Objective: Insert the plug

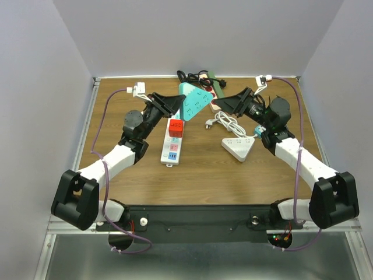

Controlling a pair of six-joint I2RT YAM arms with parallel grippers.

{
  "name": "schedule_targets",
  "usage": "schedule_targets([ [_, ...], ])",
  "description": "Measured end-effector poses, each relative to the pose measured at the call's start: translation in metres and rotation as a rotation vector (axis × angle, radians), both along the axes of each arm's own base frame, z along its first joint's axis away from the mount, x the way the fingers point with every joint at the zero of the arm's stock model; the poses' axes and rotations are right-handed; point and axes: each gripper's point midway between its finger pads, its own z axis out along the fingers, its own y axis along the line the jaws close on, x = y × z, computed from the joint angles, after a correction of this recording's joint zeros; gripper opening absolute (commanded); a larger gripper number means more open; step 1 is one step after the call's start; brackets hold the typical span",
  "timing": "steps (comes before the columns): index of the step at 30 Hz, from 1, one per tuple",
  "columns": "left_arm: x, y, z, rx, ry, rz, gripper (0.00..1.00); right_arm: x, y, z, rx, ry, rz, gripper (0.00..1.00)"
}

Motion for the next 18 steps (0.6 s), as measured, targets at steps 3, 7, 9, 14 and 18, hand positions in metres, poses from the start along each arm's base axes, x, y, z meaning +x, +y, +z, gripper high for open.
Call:
schedule_targets([
  [3,0.001,0.001,-0.002,-0.021,0.017,0.008,0.00,-0.002,0.003,0.012,0.046,-0.030,0.027,1.00],
  [7,-0.003,-0.002,0.008,-0.067,-0.003,0.016,0.00,-0.004,0.006,0.023,0.100,-0.064,0.059,1.00],
  [9,-0.008,-0.008,0.014,-0.087,-0.015,0.006,0.00,-0.006,0.006,0.018,0.108,-0.057,0.063,1.00],
  [14,-0.017,-0.018,0.022,-0.113,-0.032,-0.010,0.00,-0.007,0.006,0.004,0.112,-0.017,0.068,1.00],
  [18,-0.024,-0.025,0.028,-0.138,-0.048,-0.022,0.00,-0.008,0.007,0.006,0.116,-0.029,0.072,1.00],
])
